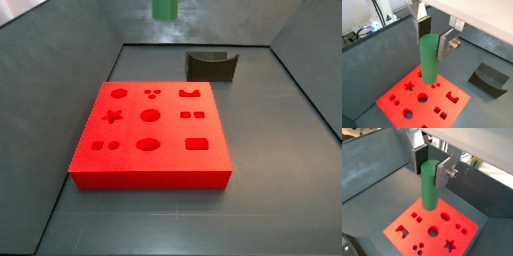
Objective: Pick up the round object. Move up. Move to above the board. Insert the round object.
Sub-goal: Insert the round object.
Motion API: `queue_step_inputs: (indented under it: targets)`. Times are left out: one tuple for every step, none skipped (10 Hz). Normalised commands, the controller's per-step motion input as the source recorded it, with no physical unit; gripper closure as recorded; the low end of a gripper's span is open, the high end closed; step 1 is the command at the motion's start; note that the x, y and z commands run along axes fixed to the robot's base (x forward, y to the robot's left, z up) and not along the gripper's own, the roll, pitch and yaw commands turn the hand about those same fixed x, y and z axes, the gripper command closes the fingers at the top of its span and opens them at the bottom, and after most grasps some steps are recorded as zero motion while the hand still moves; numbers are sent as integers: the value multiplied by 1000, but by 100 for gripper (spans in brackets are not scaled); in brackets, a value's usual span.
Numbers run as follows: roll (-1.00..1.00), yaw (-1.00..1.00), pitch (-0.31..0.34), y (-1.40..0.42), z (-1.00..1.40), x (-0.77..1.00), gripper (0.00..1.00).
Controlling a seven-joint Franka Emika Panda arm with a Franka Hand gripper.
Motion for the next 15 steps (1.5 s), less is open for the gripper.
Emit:
queue_step_inputs:
  targets:
    - [39, 89, -90, 203, -1000, 91, 100]
    - [29, 60, -97, 151, -1000, 120, 100]
    - [0, 26, -54, 0, -23, 0, 100]
    - [80, 0, -59, -40, -380, 0, 100]
    - [276, 0, 0, -89, -697, 274, 100]
    - [307, 0, 0, -91, -700, 289, 100]
    - [281, 0, 0, -74, -671, 271, 100]
    - [147, 0, 26, -77, -234, 274, 100]
    - [30, -9, 34, -23, -63, 189, 100]
    - [109, 0, 7, -11, -363, 123, 100]
    - [91, -6, 0, -6, -563, 151, 100]
    - [0, -46, 31, 0, -14, 163, 100]
    - [47, -97, 34, 0, -109, 0, 100]
    - [43, -166, 29, 0, -280, 0, 100]
    - [0, -114, 0, 0, -349, 0, 100]
